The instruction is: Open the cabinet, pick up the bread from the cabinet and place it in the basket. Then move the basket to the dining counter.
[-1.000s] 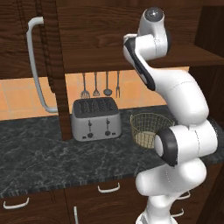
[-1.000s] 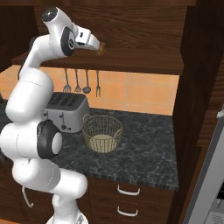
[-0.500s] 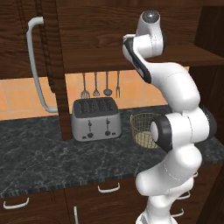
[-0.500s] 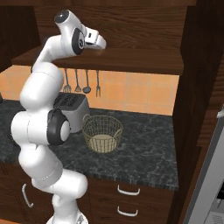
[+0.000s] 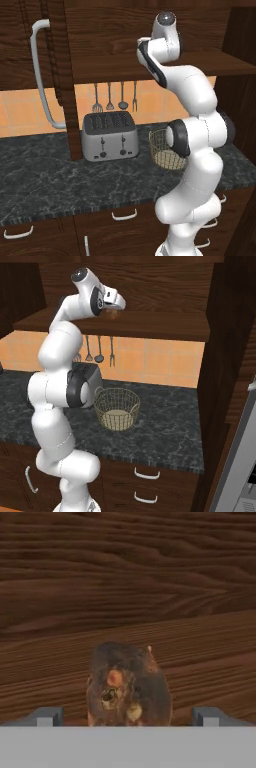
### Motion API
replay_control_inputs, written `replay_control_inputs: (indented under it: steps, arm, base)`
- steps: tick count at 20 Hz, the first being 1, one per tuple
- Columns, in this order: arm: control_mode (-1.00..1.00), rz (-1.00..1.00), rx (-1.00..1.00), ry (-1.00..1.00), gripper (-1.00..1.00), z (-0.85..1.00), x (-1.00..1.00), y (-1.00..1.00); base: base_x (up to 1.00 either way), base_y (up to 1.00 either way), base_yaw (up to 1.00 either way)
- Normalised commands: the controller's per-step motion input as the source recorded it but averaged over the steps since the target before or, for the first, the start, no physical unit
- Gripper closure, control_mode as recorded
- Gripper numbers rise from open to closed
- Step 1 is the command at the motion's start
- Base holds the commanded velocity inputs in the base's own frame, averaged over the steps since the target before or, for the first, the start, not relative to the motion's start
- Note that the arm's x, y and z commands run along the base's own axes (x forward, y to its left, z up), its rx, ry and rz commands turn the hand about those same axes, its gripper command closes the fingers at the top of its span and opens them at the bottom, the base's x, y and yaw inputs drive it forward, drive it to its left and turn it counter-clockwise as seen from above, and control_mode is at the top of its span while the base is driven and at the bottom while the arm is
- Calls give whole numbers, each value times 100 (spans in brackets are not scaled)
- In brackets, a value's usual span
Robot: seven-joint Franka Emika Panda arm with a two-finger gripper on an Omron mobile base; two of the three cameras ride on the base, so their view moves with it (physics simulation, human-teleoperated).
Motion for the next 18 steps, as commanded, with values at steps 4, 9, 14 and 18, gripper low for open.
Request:
replay_control_inputs:
  steps: [4,9,14,18]
  arm:
    - [-100,0,0,0,-100,-9,41,0]
    - [-100,0,0,0,-100,-19,38,0]
    - [-100,0,0,0,-100,-33,20,-1]
    - [-100,0,-4,-1,-100,-50,0,-5]
  base:
    - [0,0,0]
    - [0,0,0]
    - [0,0,0]
    - [0,0,0]
